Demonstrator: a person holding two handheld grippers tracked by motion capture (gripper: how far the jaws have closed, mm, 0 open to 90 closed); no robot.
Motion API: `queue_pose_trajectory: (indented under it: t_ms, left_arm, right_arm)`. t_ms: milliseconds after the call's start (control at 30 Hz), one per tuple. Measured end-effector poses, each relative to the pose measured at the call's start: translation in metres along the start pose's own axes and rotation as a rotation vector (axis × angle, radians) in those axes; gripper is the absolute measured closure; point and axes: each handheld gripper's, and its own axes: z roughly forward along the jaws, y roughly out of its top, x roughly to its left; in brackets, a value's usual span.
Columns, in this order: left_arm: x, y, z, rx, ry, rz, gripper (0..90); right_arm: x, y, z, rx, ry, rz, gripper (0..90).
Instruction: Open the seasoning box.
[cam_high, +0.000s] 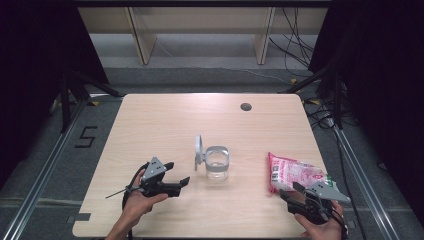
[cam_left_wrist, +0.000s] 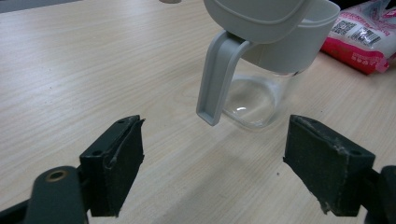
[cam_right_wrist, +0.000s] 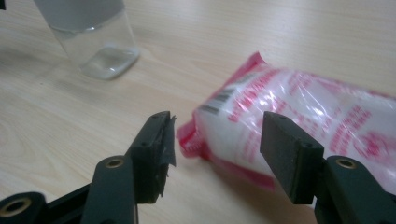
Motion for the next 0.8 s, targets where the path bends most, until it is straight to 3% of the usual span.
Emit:
queue_pose_trajectory:
  t_ms: [67, 133, 267, 300, 333, 367, 400, 433, 500, 533, 567, 600, 633, 700, 767, 800]
  left_arm:
    - [0.000, -0.001, 0.001, 0.000, -0.001, -0.008, 18.9]
    - [0.000, -0.001, 0.001, 0.003, -0.007, -0.003, 19.0]
    - [0.000, -0.002, 0.001, 0.010, 0.003, -0.003, 19.2]
    - [0.000, -0.002, 0.001, 0.010, 0.003, -0.002, 19.2]
    - [0.000, -0.002, 0.001, 0.010, 0.001, -0.002, 19.2]
    - [0.000, -0.002, 0.001, 0.009, 0.001, -0.001, 19.2]
    - [0.000, -0.002, 0.001, 0.010, 0.004, -0.001, 19.3]
    - [0.001, -0.002, 0.002, 0.011, 0.000, -0.002, 19.3]
    - [0.001, -0.003, 0.001, 0.011, 0.006, 0.000, 19.4]
    - [0.001, -0.003, 0.001, 0.010, 0.004, -0.001, 19.4]
    - [0.001, -0.003, 0.001, 0.010, 0.007, -0.006, 19.4]
    - [0.002, -0.003, 0.002, 0.012, 0.001, -0.003, 19.4]
    - [0.002, -0.003, 0.002, 0.014, 0.005, -0.004, 19.4]
    - [0.001, -0.004, 0.002, 0.006, 0.007, -0.009, 19.5]
    - [0.001, -0.004, 0.002, 0.016, 0.009, -0.003, 19.5]
    - [0.001, -0.004, 0.003, 0.016, 0.005, -0.004, 19.5]
  right_arm:
    - [-0.006, -0.004, -0.004, 0.002, -0.015, -0.017, 43.1]
    - [-0.005, -0.009, -0.006, 0.021, -0.033, 0.054, 43.0]
    - [-0.015, -0.015, -0.010, 0.013, -0.067, 0.044, 42.7]
    - [-0.012, -0.017, -0.013, 0.045, -0.071, 0.097, 42.7]
    - [-0.014, -0.018, -0.012, 0.028, -0.074, 0.094, 43.0]
    - [-0.019, -0.020, -0.012, 0.024, -0.081, 0.062, 43.3]
    - [-0.015, -0.020, -0.017, 0.052, -0.079, 0.130, 43.4]
    - [-0.020, -0.021, -0.016, 0.035, -0.072, 0.093, 43.6]
    - [-0.018, -0.023, -0.020, 0.039, -0.090, 0.141, 43.6]
    - [-0.022, -0.024, -0.021, 0.029, -0.094, 0.104, 43.6]
    - [-0.021, -0.025, -0.022, 0.034, -0.096, 0.123, 43.4]
    - [-0.023, -0.026, -0.022, 0.033, -0.090, 0.111, 43.2]
    - [-0.020, -0.028, -0.023, 0.043, -0.096, 0.146, 43.3]
    - [-0.022, -0.029, -0.027, 0.042, -0.100, 0.134, 43.6]
    - [-0.022, -0.031, -0.027, 0.066, -0.100, 0.159, 43.7]
    - [-0.026, -0.032, -0.026, 0.058, -0.101, 0.106, 43.9]
